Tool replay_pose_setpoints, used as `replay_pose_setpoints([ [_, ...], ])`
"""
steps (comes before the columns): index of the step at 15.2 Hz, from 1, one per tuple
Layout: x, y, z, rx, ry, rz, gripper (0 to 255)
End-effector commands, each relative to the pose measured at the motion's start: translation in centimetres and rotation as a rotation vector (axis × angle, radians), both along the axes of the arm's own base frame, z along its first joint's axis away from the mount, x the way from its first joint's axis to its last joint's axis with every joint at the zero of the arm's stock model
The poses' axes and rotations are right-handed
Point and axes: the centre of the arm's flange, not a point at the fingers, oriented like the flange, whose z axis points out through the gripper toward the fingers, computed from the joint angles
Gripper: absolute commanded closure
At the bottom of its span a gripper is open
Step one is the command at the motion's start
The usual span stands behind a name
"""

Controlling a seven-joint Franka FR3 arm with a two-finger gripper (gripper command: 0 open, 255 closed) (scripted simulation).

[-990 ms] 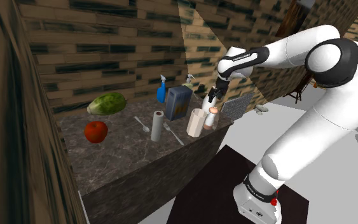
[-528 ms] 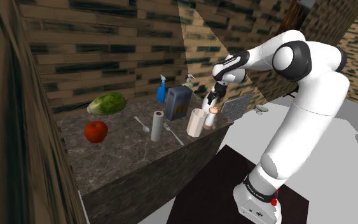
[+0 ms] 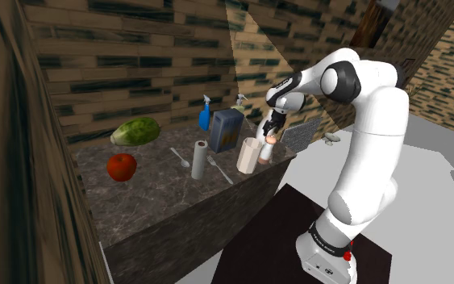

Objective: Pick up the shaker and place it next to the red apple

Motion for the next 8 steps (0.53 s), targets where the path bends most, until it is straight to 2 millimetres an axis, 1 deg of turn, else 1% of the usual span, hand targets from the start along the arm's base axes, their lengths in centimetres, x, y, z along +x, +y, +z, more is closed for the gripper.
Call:
replay_pose_setpoints([
  [1, -0.1, -0.1, -1.1, 0.0, 0.0, 0.0, 0],
  [3, 0.0, -0.1, -2.1, 0.0, 0.0, 0.0, 0],
  [4, 0.0, -0.1, -2.9, 0.0, 0.0, 0.0, 0],
  [8, 0.0, -0.1, -2.9, 0.0, 0.0, 0.0, 0],
])
